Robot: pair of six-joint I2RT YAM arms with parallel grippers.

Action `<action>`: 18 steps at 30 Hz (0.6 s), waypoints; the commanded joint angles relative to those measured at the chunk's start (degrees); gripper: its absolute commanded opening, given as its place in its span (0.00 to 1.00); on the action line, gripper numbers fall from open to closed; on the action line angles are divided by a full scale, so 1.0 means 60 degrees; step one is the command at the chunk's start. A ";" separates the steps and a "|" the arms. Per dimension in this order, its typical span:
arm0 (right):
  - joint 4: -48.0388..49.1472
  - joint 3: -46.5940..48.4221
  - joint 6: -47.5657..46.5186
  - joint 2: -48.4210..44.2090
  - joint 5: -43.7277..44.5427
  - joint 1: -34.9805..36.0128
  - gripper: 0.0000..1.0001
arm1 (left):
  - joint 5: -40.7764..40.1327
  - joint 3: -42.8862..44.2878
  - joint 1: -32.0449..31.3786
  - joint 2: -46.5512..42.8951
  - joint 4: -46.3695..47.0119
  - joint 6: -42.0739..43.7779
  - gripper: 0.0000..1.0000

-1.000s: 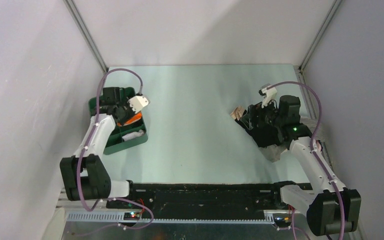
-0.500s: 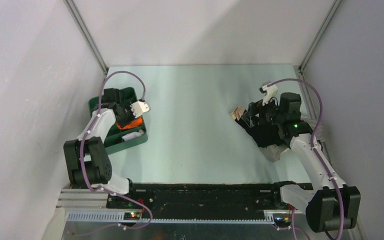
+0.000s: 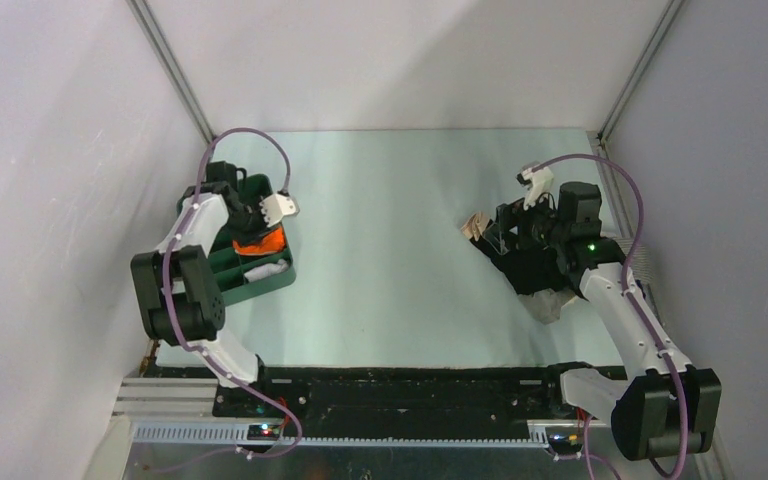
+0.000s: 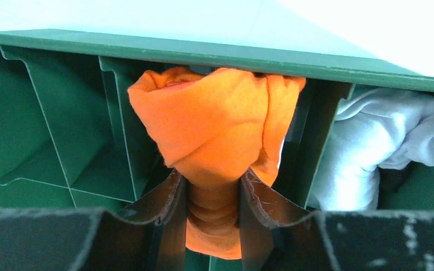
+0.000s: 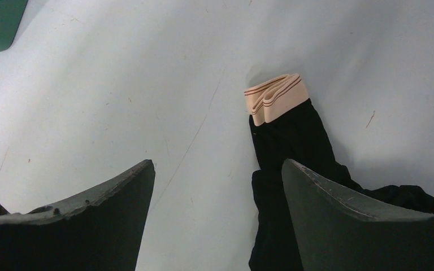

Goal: Roll the underwear
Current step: Place the underwear in the storage box.

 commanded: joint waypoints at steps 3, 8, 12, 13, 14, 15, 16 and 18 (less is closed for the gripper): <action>-0.0019 0.0489 -0.0244 0.0133 0.0102 -0.0044 0.87 | 0.0537 -0.2120 0.0074 -0.0739 0.0488 -0.0434 0.00; 0.0157 0.0489 -0.0223 0.0289 0.0082 -0.0034 0.86 | 0.0796 -0.3104 0.0014 -0.2017 0.1258 -0.0704 0.00; 0.0283 0.0489 -0.0214 0.0463 0.0053 -0.0036 0.86 | 0.0752 -0.3276 0.0012 -0.1990 0.1300 -0.0831 0.00; 0.0305 0.0489 -0.0213 0.0482 0.0055 -0.0034 0.86 | 0.0754 -0.3264 0.0016 -0.1942 0.1247 -0.0858 0.00; 0.0311 0.0481 -0.0212 0.0521 0.0039 -0.0033 0.86 | 0.0757 -0.3204 0.0009 -0.1825 0.1064 -0.0805 0.00; 0.0315 0.0485 -0.0212 0.0526 0.0034 -0.0044 0.86 | 0.0711 -0.3184 -0.0009 -0.1794 0.0939 -0.0706 0.00; 0.0330 0.0488 -0.0227 0.0543 0.0048 -0.0038 0.86 | 0.0640 -0.3276 -0.0070 -0.1821 0.0943 -0.0595 0.00; 0.0344 0.0489 -0.0245 0.0544 0.0060 -0.0037 0.86 | 0.0369 -0.3680 -0.0135 -0.2242 0.1585 -0.0863 0.00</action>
